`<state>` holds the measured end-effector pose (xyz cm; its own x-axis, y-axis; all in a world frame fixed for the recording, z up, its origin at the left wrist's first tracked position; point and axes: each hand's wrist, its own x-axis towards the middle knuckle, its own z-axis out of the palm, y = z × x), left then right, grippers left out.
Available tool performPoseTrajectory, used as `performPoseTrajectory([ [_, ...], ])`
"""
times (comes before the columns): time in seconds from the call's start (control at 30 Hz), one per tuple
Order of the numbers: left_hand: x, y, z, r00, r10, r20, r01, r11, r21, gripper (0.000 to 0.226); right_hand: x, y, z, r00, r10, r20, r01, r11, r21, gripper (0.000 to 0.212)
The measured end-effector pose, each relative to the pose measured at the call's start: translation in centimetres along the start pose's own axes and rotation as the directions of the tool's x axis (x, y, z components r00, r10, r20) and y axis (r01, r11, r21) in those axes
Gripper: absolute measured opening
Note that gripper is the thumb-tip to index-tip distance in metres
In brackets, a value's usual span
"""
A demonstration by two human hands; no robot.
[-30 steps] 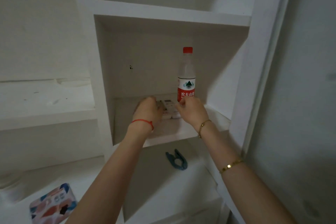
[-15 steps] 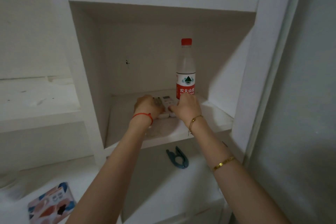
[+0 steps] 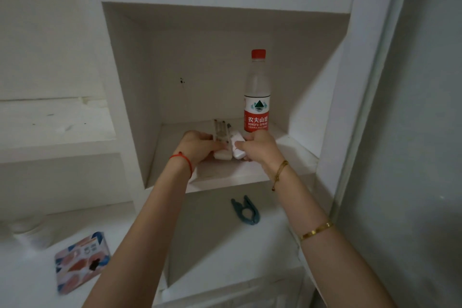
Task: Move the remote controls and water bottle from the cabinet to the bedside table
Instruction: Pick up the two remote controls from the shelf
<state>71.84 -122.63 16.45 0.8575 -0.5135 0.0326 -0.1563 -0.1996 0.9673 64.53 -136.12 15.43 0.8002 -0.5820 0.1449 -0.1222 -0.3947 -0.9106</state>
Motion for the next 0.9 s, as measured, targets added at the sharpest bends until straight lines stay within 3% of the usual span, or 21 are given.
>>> performPoseTrajectory([
  [0.13, -3.1, 0.0, 0.1, 0.997, 0.054, -0.053, -0.064, 0.974, -0.217, 0.034, -2.9, -0.2, -0.2, 0.999, -0.002, 0.047, -0.01, 0.965, 0.264, 0.028],
  [0.3, -8.1, -0.9, 0.0, 0.994, 0.074, -0.082, -0.1, 0.915, -0.392, 0.036, -7.1, -0.1, -0.7, 0.989, 0.056, 0.136, -0.122, 0.827, 0.549, 0.038],
  [0.7, -21.1, -5.1, -0.1, 0.993, 0.02, -0.12, -0.064, 0.925, -0.374, 0.04, -19.3, 2.8, -1.2, 0.962, 0.001, 0.274, -0.185, 0.742, 0.644, 0.025],
  [0.9, -26.3, -7.9, -0.6, 0.987, -0.033, -0.155, -0.021, 0.942, -0.336, 0.038, -23.7, 4.8, 0.0, 0.95, -0.004, 0.311, -0.198, 0.764, 0.614, 0.023],
])
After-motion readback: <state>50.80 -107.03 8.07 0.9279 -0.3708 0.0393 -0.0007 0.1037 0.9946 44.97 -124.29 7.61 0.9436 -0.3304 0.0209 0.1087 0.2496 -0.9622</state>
